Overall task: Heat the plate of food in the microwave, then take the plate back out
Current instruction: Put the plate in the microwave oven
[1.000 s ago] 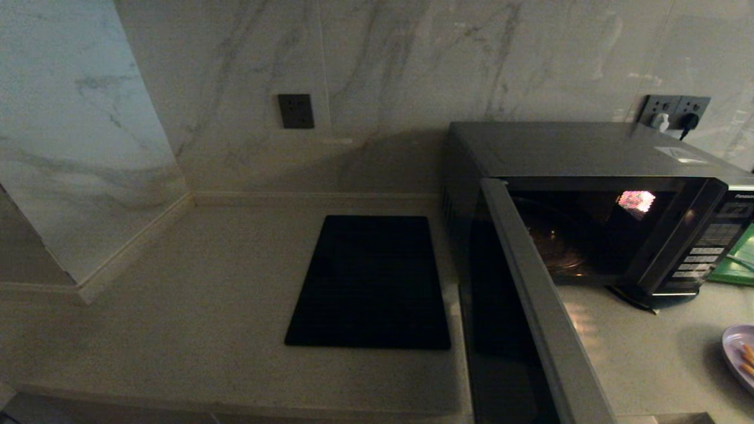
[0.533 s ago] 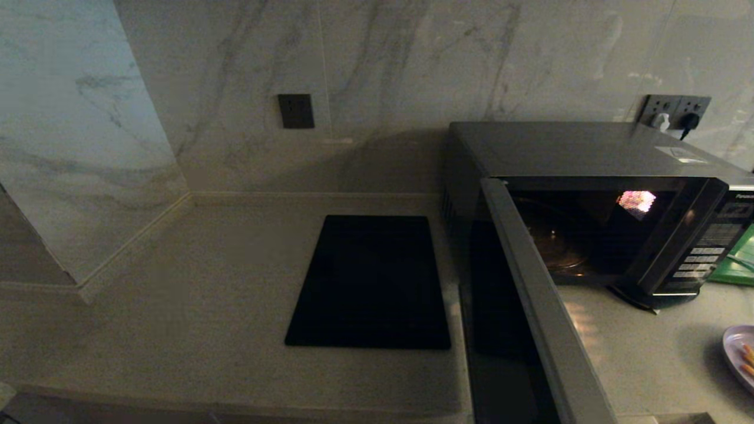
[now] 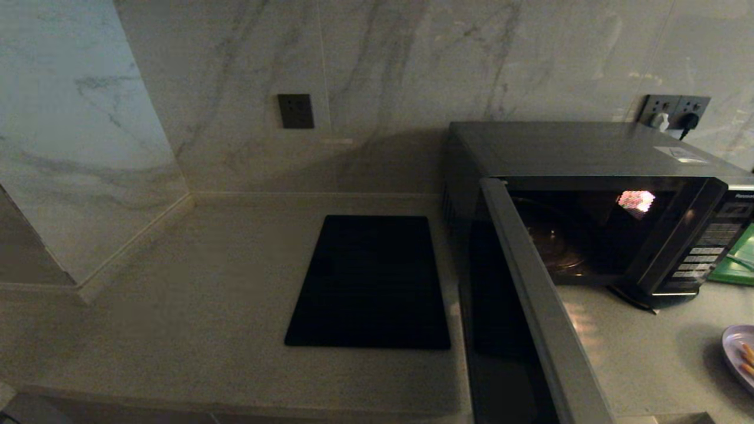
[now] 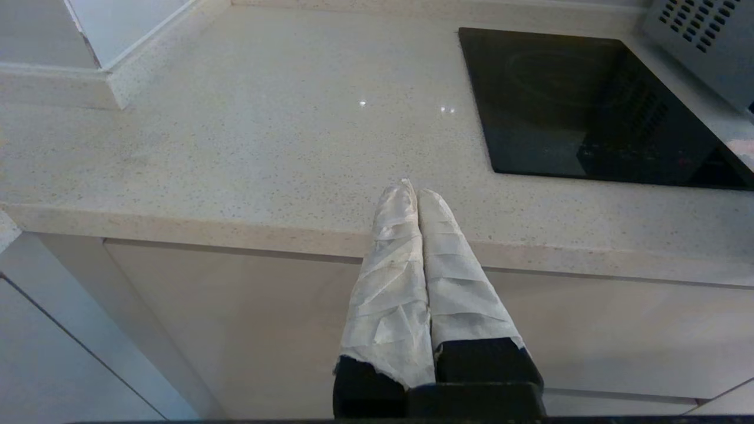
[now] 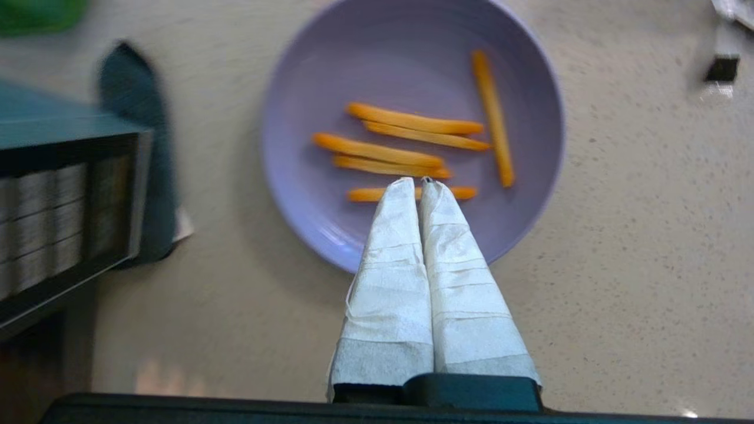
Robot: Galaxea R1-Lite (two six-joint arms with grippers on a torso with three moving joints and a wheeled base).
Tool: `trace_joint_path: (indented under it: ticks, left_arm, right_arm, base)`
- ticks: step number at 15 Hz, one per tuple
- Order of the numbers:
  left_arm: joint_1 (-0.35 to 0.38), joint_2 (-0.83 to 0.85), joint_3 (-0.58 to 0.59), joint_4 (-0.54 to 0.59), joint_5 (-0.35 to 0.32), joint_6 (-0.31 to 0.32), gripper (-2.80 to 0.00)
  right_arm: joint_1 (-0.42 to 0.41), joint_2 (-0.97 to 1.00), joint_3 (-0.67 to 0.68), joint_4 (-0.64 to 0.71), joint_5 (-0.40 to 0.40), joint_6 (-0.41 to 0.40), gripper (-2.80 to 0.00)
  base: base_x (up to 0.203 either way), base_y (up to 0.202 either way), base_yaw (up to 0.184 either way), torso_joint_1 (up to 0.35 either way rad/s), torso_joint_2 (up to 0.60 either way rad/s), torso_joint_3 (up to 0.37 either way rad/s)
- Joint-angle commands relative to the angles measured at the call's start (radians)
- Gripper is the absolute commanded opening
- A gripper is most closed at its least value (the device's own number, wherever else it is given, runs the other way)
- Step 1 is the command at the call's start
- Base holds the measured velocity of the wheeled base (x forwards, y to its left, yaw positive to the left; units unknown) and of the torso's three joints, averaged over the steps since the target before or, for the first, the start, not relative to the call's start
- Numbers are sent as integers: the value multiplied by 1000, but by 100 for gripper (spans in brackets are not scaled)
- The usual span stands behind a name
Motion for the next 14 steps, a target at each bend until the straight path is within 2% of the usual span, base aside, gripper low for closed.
trace_joint_path:
  ticks: [1, 3, 4, 14]
  left_arm:
    - [0, 0, 0, 0, 0, -1, -280]
    - [0, 0, 0, 0, 0, -1, -280]
    - [0, 1, 0, 0, 0, -1, -280]
    - [0, 0, 0, 0, 0, -1, -280]
  right_arm:
    - [-25, 30, 7, 5, -1, 3, -280]
    - [-37, 40, 11, 6, -2, 3, -280]
    - [-43, 43, 15, 6, -2, 2, 0]
    - [-130, 103, 103, 2, -2, 26, 0]
  base:
    - [0, 0, 0, 0, 0, 0]
    - [0, 0, 0, 0, 0, 0]
    - [0, 0, 0, 0, 0, 0]
    - [0, 0, 0, 0, 0, 0]
